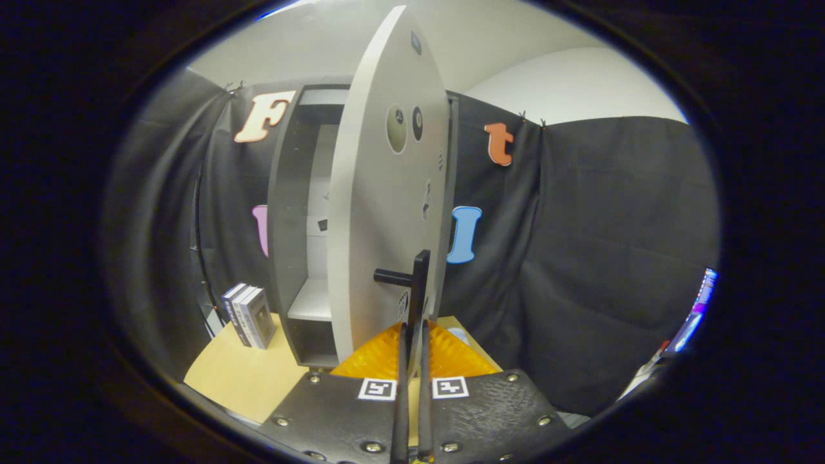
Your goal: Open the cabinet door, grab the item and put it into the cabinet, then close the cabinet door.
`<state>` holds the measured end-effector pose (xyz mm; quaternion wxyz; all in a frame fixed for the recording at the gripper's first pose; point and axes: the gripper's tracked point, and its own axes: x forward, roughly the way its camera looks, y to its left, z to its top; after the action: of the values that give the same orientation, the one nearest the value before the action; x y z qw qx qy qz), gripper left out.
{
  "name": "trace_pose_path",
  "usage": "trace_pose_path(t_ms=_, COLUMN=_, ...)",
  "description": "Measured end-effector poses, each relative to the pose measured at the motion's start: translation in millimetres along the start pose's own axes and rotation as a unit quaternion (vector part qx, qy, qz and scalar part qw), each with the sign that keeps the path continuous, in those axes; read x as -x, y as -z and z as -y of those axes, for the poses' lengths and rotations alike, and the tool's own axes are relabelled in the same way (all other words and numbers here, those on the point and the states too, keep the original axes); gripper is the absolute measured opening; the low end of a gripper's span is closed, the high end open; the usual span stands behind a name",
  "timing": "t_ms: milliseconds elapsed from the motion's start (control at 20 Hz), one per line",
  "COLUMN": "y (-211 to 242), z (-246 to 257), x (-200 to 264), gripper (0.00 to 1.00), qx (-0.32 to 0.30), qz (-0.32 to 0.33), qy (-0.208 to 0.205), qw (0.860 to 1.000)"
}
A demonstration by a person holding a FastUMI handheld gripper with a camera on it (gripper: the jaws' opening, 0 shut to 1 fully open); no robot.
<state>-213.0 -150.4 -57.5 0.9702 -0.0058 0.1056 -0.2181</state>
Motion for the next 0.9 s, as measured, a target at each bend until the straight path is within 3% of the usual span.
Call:
trace_pose_path(t_ms=300, y=2.2, z=56.5, x=-0.4, gripper=0.10, qx=0.031, qz=0.000, qy=0.063, qw=0.998)
trace_pose_path(t_ms=600, y=10.1, z=95.9, x=-3.8, gripper=0.07, qx=-0.022, qz=-0.015, qy=0.074, qw=0.997)
trace_pose_path(t_ms=650, y=12.4, z=101.3, x=-1.3, gripper=0.12, qx=-0.025, qz=-0.018, qy=0.078, qw=0.997)
trace_pose_path(t_ms=900, y=9.7, z=131.1, x=19.2, gripper=0.14, qx=0.009, qz=-0.003, qy=0.129, qw=0.992)
